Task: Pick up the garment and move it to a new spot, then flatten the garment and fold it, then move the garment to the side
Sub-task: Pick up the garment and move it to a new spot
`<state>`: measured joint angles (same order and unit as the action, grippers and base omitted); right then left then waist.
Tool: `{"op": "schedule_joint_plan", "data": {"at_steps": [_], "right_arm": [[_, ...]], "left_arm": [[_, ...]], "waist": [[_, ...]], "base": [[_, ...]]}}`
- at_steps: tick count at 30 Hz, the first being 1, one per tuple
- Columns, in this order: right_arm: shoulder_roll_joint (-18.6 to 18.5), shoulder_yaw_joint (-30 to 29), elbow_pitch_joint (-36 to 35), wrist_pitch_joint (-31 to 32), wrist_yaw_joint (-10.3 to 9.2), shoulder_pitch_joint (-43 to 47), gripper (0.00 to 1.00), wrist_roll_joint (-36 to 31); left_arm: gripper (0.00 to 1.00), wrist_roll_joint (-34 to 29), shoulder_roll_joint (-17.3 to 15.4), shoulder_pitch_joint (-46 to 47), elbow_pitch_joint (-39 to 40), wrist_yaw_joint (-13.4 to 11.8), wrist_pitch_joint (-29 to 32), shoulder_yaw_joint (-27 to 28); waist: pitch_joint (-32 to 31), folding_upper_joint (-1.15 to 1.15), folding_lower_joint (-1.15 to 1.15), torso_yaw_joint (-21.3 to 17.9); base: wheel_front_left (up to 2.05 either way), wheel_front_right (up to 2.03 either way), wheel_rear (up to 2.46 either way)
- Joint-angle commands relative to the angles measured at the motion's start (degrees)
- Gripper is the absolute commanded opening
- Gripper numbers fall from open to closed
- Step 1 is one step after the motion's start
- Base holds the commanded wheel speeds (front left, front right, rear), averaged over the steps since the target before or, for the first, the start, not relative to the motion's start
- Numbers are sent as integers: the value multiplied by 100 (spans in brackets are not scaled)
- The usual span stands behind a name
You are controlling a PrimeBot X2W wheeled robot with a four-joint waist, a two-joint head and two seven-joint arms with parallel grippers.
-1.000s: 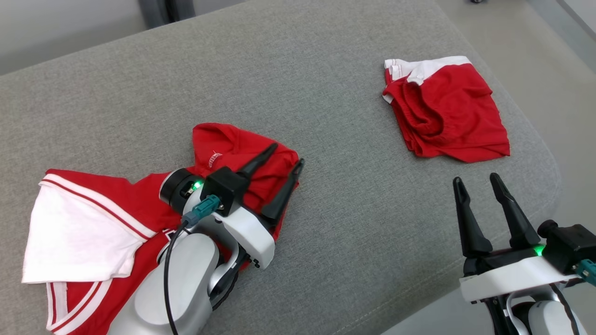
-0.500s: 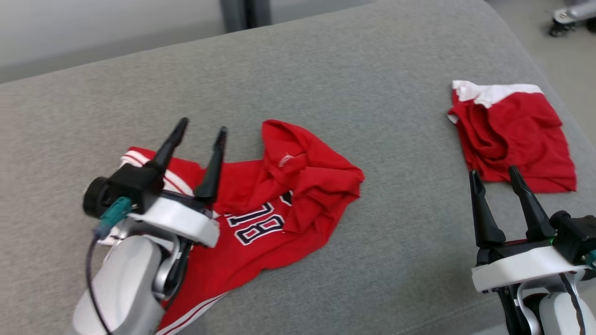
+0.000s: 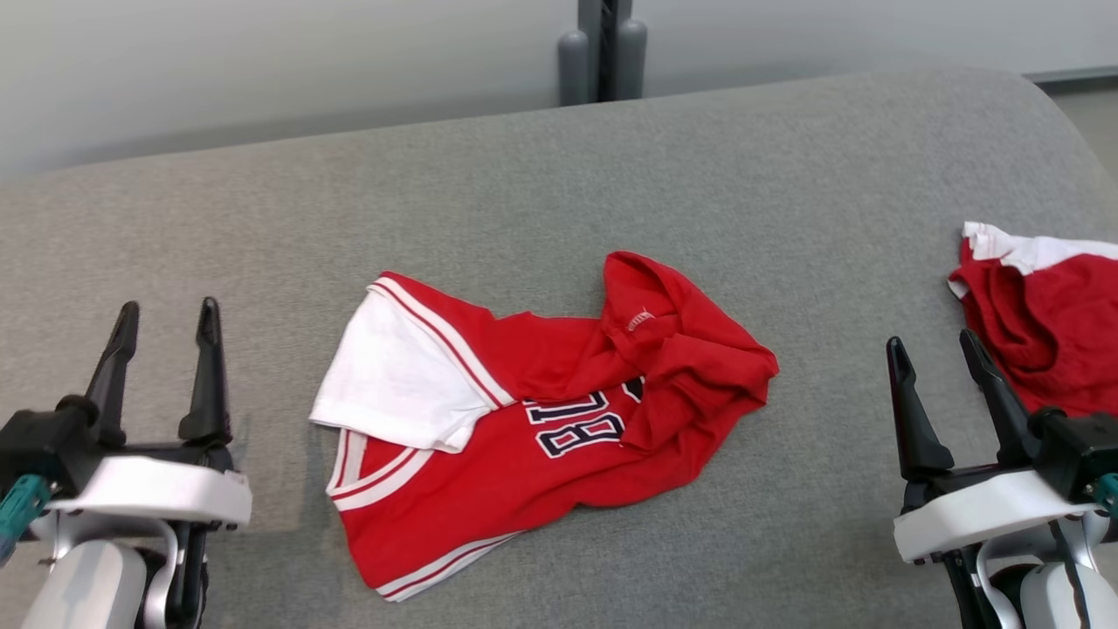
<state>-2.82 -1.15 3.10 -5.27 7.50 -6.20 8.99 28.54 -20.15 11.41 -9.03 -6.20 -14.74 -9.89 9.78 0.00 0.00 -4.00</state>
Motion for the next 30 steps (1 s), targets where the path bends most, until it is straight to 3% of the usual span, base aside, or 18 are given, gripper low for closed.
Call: {"op": "schedule_joint_plan", "data": {"at_steps": [1,18,30], "right_arm": [[-24,-5,-26,25,-2,68,100,-41],[-24,85,-466,365,-2,714,100,-195],[-24,73,-789,509,-2,997,100,-161]], "left_arm": [[100,-14,-45,-125,112,-71,-26,39],[100,180,-500,-1455,1053,-152,349,192],[100,235,-433,-1798,1498,-310,556,74]], "waist": [[-142,0,0,147],[-816,0,0,366],[-971,0,0,429]], "base": [[0,0,0],[0,0,0],[0,0,0]]}}
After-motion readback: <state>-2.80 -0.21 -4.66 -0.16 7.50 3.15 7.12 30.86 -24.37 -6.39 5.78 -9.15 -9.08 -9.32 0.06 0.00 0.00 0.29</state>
